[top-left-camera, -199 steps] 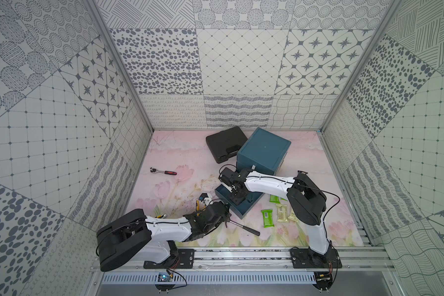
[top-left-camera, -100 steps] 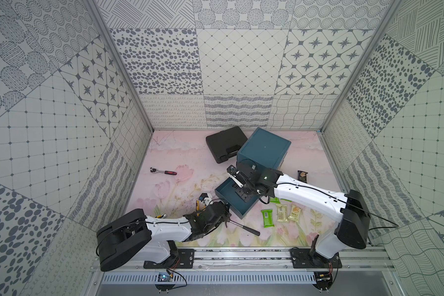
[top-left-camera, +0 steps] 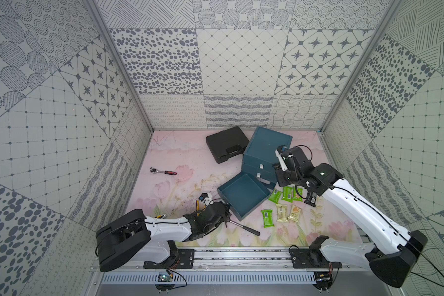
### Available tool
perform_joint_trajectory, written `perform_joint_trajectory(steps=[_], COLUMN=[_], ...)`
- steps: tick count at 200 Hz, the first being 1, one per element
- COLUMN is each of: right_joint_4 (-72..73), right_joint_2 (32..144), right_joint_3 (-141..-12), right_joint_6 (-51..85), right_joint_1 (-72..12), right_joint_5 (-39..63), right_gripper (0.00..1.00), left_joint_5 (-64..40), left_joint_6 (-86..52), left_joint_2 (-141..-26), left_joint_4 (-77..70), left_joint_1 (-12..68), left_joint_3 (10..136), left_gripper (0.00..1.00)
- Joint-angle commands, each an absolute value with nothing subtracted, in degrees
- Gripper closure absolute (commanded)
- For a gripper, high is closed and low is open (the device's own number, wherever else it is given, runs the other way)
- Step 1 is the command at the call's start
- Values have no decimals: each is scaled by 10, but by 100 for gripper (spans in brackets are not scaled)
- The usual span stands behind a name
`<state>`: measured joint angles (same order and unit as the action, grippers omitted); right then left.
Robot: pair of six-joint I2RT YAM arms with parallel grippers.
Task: Take the cookies out of the drawer
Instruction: Pick up the cookie from the drawer, then place the cookie at the center of the board.
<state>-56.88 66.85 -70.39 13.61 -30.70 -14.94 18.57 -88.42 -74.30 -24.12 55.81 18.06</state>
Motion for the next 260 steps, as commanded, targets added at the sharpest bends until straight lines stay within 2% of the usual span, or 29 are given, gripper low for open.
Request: perform_joint_trajectory(steps=[1, 18, 45, 70, 102, 184, 260], right_joint_4=[-571, -558, -539, -538, -498, -384, -356], right_joint_2=[645, 644, 643, 636, 648, 866, 1023], right_joint_3=[-683, -664, -655, -639, -585, -611, -675], right_joint_6=[164, 165, 173, 193, 224, 187, 161], right_joint_1=[-223, -182, -180, -167, -75, -28, -22], right_joint_5=[-121, -98, -65, -77, -18, -1, 1], right_gripper=[67, 68, 69, 69, 69, 69, 65], left_joint_5=[216, 215, 217, 217, 213, 213, 217], left_joint_6=[-882, -882, -883, -881, -882, -879, -882], left_joint_2=[-739, -742, -742, -747, -754, -752, -745], left_joint_4=[-222, -226, -222, -222, -231, -231, -229], left_joint_1=[559, 559, 559, 559, 559, 559, 559], left_joint_3=[183, 184, 188, 192, 195, 198, 196], left_gripper=[100, 100, 100, 100, 100, 100, 100])
